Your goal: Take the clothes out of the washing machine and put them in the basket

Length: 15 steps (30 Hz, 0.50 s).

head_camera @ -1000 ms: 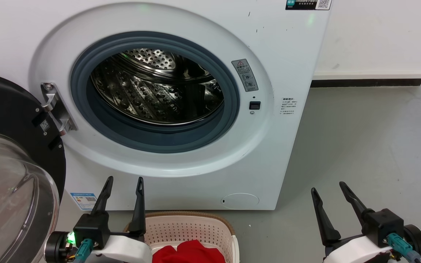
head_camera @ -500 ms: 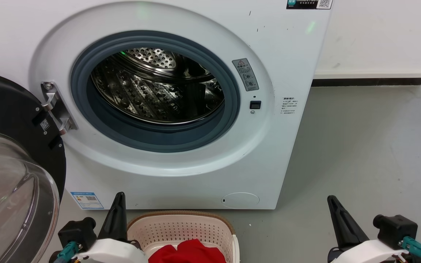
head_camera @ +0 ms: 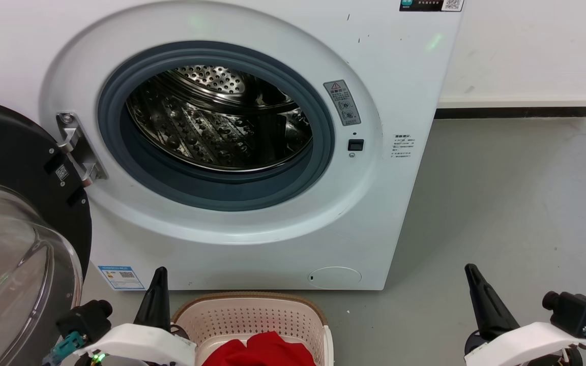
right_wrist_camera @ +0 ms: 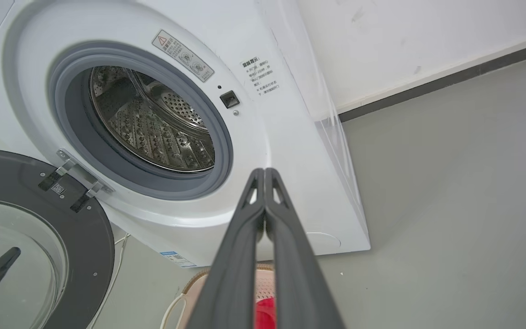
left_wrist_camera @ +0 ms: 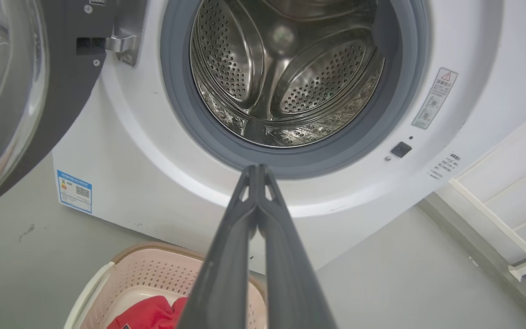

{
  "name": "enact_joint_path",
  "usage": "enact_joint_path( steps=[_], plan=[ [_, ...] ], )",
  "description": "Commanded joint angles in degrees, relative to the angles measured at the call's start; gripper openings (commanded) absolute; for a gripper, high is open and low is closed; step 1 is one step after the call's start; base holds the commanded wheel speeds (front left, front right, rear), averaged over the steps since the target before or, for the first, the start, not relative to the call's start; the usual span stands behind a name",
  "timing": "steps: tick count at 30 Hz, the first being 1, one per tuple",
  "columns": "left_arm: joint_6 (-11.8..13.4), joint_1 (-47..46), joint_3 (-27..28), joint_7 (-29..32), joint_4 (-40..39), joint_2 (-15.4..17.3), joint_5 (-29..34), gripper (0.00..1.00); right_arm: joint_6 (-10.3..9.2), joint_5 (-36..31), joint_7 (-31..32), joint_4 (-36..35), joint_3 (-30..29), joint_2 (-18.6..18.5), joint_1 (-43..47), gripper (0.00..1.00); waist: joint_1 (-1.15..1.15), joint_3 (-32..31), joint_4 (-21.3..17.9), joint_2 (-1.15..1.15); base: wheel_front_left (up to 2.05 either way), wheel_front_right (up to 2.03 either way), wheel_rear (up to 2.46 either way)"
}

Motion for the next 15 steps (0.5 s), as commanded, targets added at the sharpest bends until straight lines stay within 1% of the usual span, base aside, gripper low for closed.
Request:
enact_joint_path(
  steps=[1,14,15],
  plan=[
    [-0.50,-1.99,0.66,0.42,-0.53,0.08,-2.13,0.00,0.00,2.53,0.28,-0.41,-0.32,-0.48,-1.97,0.00,0.00,0.02,0.00,0.00,0.00,0.00,0.00],
    [-1.65,-3.04,2.38,2.99,0.43,-0.37,-12.96,0.00,-0.01,14.48,1.30,1.22,-1.32,-0.84,-3.48,0.00,0.00,0.24,0.03,0.00,0.00,0.00,0.00],
    [-1.93,-3.25,2.73,3.50,0.64,-0.46,-15.25,0.00,-0.01,16.98,1.52,1.59,-1.57,-0.88,-3.76,0.00,0.00,0.29,0.03,0.00,0.00,0.00,0.00]
  ],
)
